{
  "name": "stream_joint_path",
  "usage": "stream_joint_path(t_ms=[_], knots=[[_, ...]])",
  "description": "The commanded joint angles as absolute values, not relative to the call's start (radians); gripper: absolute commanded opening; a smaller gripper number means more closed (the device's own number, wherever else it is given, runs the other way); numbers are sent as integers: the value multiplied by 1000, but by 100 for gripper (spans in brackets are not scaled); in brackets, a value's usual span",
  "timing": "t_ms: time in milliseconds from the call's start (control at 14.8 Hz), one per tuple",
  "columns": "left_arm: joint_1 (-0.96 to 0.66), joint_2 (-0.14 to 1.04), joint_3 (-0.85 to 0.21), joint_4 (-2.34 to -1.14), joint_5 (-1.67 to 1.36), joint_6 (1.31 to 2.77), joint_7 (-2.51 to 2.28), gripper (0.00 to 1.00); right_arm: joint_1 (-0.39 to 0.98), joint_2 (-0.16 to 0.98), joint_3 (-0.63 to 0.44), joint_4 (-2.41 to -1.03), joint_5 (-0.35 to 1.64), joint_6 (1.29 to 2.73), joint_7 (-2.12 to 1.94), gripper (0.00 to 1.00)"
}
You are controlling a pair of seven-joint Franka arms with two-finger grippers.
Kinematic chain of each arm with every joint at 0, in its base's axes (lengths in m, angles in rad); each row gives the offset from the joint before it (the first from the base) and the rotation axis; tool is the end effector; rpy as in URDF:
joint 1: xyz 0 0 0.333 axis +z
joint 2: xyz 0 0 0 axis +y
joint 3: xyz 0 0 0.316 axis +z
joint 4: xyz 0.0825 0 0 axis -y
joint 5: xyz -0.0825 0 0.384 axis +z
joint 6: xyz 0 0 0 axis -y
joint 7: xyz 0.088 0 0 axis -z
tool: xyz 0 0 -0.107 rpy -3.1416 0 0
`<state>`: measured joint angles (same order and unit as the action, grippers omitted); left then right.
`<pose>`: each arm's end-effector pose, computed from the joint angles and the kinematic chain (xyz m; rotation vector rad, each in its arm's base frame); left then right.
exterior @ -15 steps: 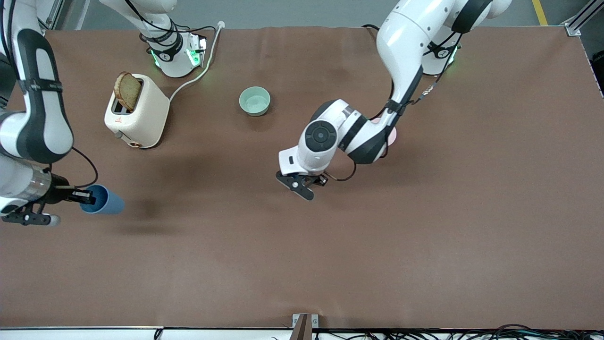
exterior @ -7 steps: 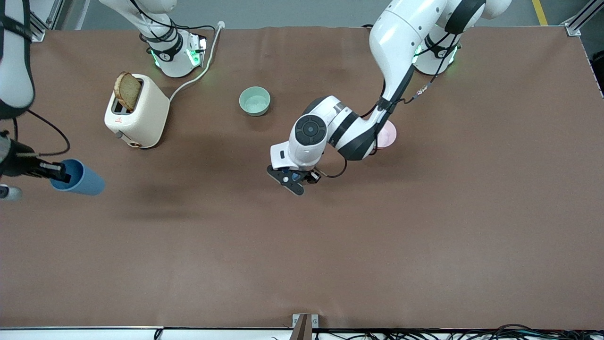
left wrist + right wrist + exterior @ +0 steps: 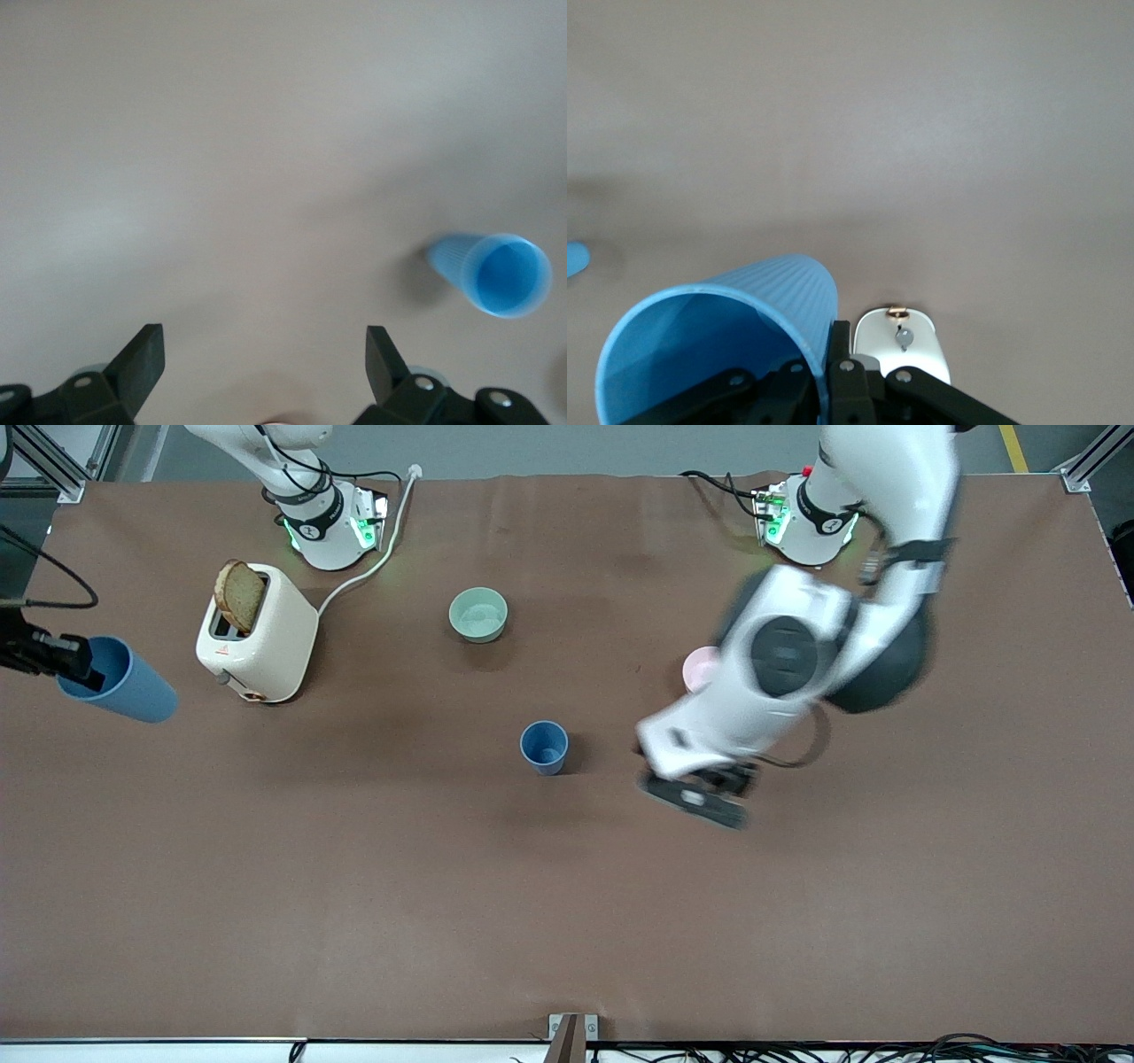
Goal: Stack blue cups with both arms
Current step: 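Open and withdraw the left gripper while the right gripper carries its cup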
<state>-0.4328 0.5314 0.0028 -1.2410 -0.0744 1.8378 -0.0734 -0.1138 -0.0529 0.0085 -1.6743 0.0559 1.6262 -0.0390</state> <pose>0.6507 -0.3055 0.4667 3.0118 -0.5166 0.0698 0.5395 -0.0512 0.6095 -3.0848 0.1069 -0.0135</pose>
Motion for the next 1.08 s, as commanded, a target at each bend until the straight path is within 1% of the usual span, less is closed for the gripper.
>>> stream_joint_path(t_ms=[0, 136, 271, 339, 475, 542, 610, 746, 881, 949, 1017], knots=[[-315, 491, -3, -1273, -51, 1835, -75, 100, -92, -87, 12, -1721, 64, 1641, 15, 1], [-221, 466, -8, -1275, -46, 1781, -80, 100, -14, -81, 28, -1721, 64, 1672, 154, 0], [-200, 395, 18, -1301, -10, 1766, -78, 100, 105, -77, 28, -1721, 64, 1707, 280, 0], [-151, 346, 17, -1333, 26, 1775, -68, 100, 156, -71, 28, -1721, 66, 1735, 314, 0], [-86, 276, 17, -1333, 23, 1757, -66, 100, 239, -29, 28, -1721, 74, 1804, 401, 0], [-68, 241, 18, -1342, 23, 1732, -67, 100, 274, -8, 28, -1721, 78, 1840, 438, 0], [-49, 226, 18, -1345, 21, 1677, -72, 100, 311, 18, 28, -1721, 78, 1879, 477, 0], [-43, 218, 15, -1339, 18, 1583, -92, 100, 394, 76, 28, -1721, 78, 1965, 595, 0], [-38, 183, 15, -1367, 3, 1588, -86, 100, 457, 132, 28, -1721, 77, 2035, 667, 0], [-38, 160, 11, -1394, 3, 1612, -83, 100, 480, 164, 28, -1721, 77, 2064, 686, 0], [-43, 123, 9, -1448, 5, 1650, -80, 100, 501, 187, 28, -1721, 78, 2086, 698, 0]])
